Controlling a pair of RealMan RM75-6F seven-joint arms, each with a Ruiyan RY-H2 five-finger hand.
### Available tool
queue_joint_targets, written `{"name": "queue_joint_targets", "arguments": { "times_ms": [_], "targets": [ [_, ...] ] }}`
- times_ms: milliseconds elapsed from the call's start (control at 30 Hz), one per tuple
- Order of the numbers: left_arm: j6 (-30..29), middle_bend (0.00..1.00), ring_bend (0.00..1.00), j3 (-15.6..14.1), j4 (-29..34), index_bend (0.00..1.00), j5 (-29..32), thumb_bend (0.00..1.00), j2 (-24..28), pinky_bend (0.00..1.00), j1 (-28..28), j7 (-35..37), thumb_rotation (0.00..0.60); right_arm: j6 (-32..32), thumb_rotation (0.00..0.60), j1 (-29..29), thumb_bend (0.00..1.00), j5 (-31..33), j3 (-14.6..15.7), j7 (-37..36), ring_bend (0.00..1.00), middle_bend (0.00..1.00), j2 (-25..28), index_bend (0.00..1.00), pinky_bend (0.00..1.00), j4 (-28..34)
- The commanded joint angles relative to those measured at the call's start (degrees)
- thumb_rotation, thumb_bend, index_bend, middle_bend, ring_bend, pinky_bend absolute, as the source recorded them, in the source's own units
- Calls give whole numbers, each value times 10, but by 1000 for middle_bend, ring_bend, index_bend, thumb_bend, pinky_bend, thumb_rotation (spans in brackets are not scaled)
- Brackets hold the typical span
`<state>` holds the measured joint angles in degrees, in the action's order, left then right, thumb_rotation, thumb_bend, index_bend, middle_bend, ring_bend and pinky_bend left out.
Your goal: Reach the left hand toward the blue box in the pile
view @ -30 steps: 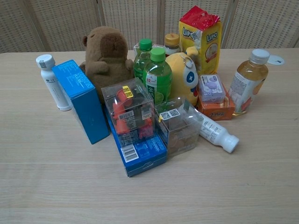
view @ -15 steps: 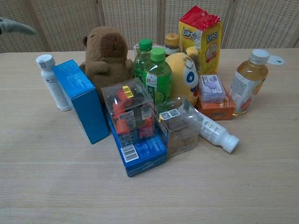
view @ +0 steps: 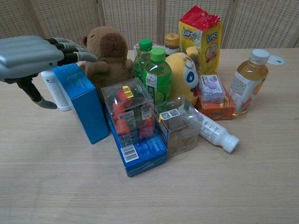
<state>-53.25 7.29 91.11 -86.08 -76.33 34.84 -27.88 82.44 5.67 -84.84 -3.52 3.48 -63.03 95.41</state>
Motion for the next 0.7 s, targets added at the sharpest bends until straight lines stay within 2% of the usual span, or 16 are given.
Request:
{"name": "queue_joint_targets", "arguments": {
  "times_ms": [33, 200, 233, 267, 300, 333, 367, 467, 533, 700],
  "targets": [
    [8, 0, 0, 0, -11, 0, 18, 0, -23, 0, 12, -16, 600, 1, 600, 0, 0, 0, -1, -2, 0, 0, 1, 0, 0, 0],
    [-8, 0, 0, -13, -32, 8, 5, 0, -52, 0, 18, -28, 600, 1, 600, 0, 0, 2, -2, -5, 0, 0, 2, 0, 0, 0],
    [-12, 1, 0, -15, -37, 42, 0, 0, -57, 0, 18, -28, 600, 1, 600, 0, 0, 2, -2, -6, 0, 0, 2, 0, 0, 0],
    [-22, 44, 0, -19, -44, 108, -10, 0, -63, 0, 18, -27, 600, 2, 600, 0, 0, 2, -2, -7, 0, 0, 3, 0, 0, 1],
    [-30, 132, 21, -21, -51, 188, -18, 0, -68, 12, 18, -25, 600, 2, 600, -1, 0, 1, -3, -8, 0, 0, 3, 0, 0, 1],
    [-39, 287, 90, -24, -59, 303, -26, 0, -73, 74, 17, -21, 600, 3, 600, -1, 0, 1, -3, -9, 0, 0, 4, 0, 0, 1],
    [-52, 471, 196, -28, -70, 429, -38, 0, -80, 173, 16, -15, 600, 4, 600, -1, 0, 1, -3, -10, 0, 0, 4, 0, 0, 1],
    [-78, 818, 507, -36, -97, 758, -62, 0, -94, 480, 14, -3, 600, 4, 600, -1, 0, 1, -3, -12, 0, 0, 5, 0, 0, 1],
    [-89, 921, 606, -40, -109, 861, -70, 0, -100, 575, 13, 0, 600, 3, 600, -1, 0, 1, -3, -13, 0, 0, 5, 0, 0, 2],
    [-103, 950, 636, -41, -113, 886, -67, 0, -99, 606, 8, 10, 600, 2, 600, -1, 0, 1, -2, -12, 0, 0, 5, 0, 0, 1]
  ]
}}
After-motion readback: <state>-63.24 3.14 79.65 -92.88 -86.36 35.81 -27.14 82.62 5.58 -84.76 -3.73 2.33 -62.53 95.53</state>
